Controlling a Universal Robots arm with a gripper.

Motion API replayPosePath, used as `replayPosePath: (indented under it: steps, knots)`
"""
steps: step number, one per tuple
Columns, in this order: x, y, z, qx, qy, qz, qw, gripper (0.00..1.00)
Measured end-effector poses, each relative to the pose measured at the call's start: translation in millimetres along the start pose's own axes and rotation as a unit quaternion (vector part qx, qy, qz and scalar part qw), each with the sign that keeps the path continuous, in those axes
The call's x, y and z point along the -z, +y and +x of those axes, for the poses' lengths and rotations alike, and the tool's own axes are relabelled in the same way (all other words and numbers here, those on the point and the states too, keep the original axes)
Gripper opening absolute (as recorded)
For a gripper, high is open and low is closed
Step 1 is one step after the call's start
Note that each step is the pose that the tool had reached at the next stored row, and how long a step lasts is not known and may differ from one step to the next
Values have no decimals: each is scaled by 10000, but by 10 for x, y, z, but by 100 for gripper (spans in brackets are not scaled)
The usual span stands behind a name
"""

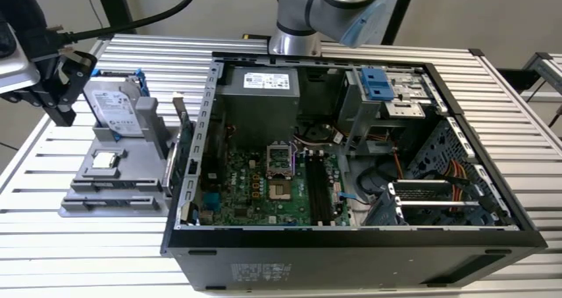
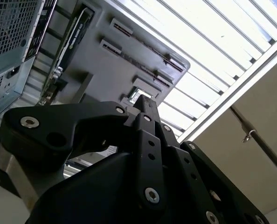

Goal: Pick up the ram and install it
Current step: 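Pick up the ram and move it above insertion slot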

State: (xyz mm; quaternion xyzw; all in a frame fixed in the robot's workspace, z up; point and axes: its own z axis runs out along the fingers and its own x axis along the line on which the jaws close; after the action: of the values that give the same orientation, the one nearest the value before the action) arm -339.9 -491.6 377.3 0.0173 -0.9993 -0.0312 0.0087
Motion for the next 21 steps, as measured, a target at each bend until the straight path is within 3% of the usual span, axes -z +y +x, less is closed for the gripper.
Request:
replayPosePath:
  steps: [11,21]
  knots:
    - [0,-1,2,334,21,6,9994,0]
    - [0,0,5,715,45,12,9974,0]
